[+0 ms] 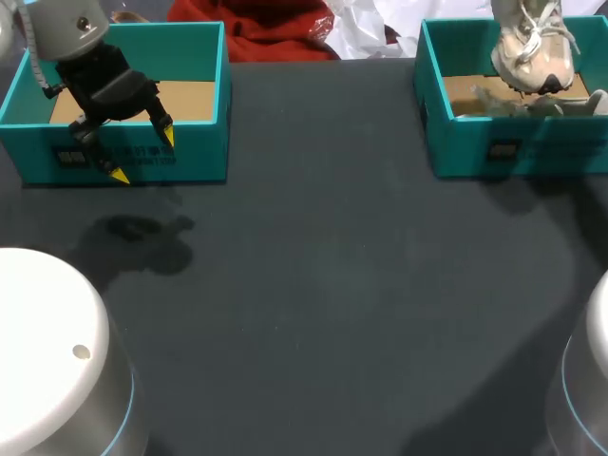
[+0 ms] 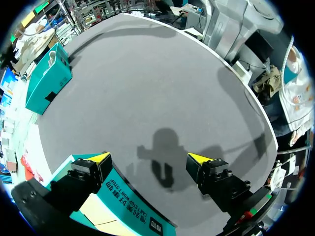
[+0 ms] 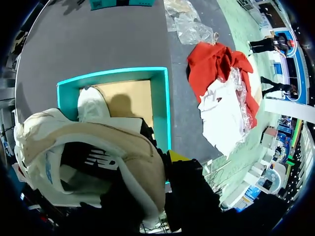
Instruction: Take the shoe out of the shoebox, open the shoe tongue, remove and reinsert the insole, then place the shoe into the shoebox
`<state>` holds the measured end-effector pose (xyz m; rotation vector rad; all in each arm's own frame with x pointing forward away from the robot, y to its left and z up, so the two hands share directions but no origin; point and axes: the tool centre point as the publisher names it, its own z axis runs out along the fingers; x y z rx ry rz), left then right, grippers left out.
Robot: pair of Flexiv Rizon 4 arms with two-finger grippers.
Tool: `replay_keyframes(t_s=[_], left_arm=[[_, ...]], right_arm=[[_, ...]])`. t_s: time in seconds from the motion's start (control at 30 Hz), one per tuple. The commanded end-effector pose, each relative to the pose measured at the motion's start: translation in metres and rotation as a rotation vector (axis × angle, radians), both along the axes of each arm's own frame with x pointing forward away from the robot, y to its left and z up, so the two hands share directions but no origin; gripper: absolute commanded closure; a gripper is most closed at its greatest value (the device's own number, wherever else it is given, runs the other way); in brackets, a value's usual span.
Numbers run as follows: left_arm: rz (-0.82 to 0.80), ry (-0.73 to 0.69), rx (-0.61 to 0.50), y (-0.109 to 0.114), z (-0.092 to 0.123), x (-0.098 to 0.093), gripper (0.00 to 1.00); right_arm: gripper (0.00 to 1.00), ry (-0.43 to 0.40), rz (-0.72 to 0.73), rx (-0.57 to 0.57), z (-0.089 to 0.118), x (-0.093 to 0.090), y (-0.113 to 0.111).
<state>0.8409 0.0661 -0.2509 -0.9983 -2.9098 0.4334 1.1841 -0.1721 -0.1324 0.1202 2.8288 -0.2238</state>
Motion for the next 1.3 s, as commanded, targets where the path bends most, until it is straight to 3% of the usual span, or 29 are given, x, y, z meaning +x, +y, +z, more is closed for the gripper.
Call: replay_keyframes(t_s=[0.03,0.4,0.67,0.73,0.77,1.2,1.3], left_arm=[[-0.001,-0.001,0.002,0.000,0.000,0.000,0.00],[-0.001,-0.001,0.002,0.000,0.000,0.000,0.00],[-0.001,-0.001,0.002,0.000,0.000,0.000,0.00],[-0.001,-0.001,0.002,0.000,0.000,0.000,0.00],[-0.001,-0.001,0.002,0.000,0.000,0.000,0.00],[-0.001,-0.001,0.002,0.000,0.000,0.000,0.00],[-0.001,-0.001,0.002,0.000,0.000,0.000,0.00]], right_arm=[[1.00,0.019,-0.035,0.023,-0.005,0.015,-0.010],[1.00,-0.092,-0.425,0.139,-0.024,0.004,-0.042],[1.00,-0.147,-0.703,0.152,-0.032,-0.013,-0.061],[1.00,-0.107,-0.779,0.119,-0.032,-0.014,-0.060],[1.00,-0.031,-0.819,0.060,-0.032,-0.014,-0.056],[1.00,-0.031,-0.819,0.060,-0.032,-0.014,-0.056],[1.00,-0.072,-0.937,0.104,-0.028,-0.013,-0.074]])
